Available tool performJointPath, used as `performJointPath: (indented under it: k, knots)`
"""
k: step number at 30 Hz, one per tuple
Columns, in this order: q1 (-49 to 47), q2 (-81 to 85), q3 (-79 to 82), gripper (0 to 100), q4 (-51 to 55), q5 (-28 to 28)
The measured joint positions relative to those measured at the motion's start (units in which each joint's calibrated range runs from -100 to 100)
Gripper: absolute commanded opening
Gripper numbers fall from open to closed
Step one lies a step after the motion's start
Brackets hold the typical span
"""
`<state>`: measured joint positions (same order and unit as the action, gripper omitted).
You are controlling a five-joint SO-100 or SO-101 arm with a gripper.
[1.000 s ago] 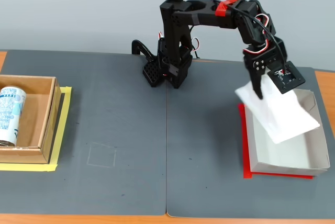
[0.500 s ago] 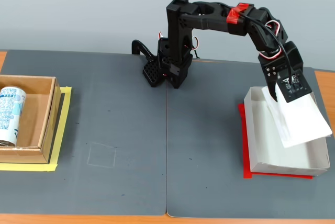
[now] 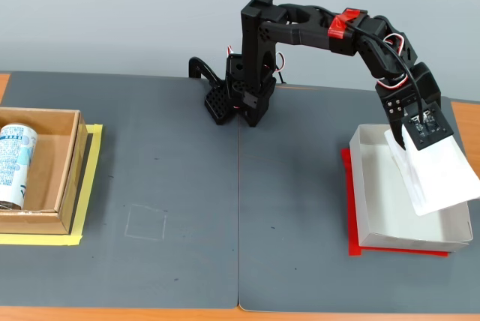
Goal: Pick the sandwich and put it in the gray box
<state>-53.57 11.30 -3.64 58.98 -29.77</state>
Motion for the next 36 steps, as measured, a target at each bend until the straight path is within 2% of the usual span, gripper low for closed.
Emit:
performJointPath:
  k: [4,7,20,28,30,36]
  knots:
    - [0.0,0.0,0.0,28,0.0,0.0]
    - [0.0,0.0,0.0,31,0.0,0.0]
    - [0.0,0.0,0.0,30,0.1,-0.1]
    - [2.7,2.0,0.0,30,9.5,1.1]
    - [4.6,3.3,0.0,28,11.7,2.4]
    - [11.8,7.8,1.8,13,14.8,6.6]
